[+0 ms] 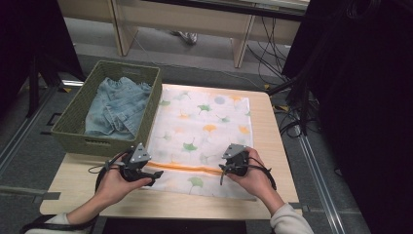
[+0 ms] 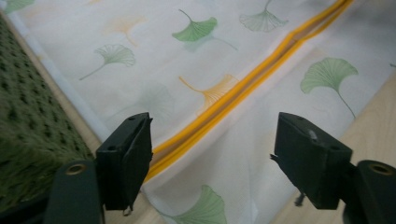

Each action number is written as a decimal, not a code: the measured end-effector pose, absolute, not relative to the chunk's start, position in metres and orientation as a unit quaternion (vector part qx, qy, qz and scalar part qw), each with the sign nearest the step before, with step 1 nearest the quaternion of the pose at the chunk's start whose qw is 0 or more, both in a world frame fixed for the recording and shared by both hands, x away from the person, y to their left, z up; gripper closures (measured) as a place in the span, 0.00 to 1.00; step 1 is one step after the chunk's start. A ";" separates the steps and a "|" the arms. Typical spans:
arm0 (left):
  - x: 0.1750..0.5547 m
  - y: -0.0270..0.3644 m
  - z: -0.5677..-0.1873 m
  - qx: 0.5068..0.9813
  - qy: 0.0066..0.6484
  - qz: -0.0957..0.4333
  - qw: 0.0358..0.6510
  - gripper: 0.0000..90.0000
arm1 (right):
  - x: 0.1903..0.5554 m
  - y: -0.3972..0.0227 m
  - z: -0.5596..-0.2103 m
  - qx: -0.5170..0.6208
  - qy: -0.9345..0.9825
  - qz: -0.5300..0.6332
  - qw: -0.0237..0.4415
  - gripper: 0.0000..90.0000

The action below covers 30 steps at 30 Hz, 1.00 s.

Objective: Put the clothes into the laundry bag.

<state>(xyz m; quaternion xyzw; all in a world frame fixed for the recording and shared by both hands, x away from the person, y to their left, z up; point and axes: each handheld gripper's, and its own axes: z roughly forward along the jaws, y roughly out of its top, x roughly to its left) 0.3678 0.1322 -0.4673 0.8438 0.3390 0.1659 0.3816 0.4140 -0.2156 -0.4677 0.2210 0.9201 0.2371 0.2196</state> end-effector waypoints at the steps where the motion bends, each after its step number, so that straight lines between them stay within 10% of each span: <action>1: 0.368 0.134 -0.466 0.840 0.344 0.168 0.384 0.28 | 0.412 -0.212 -0.468 0.226 0.920 0.240 0.214 0.54; 30: 0.368 0.150 -0.458 0.815 0.363 0.177 0.415 0.27 | 0.421 -0.189 -0.474 0.224 0.927 0.232 0.192 0.37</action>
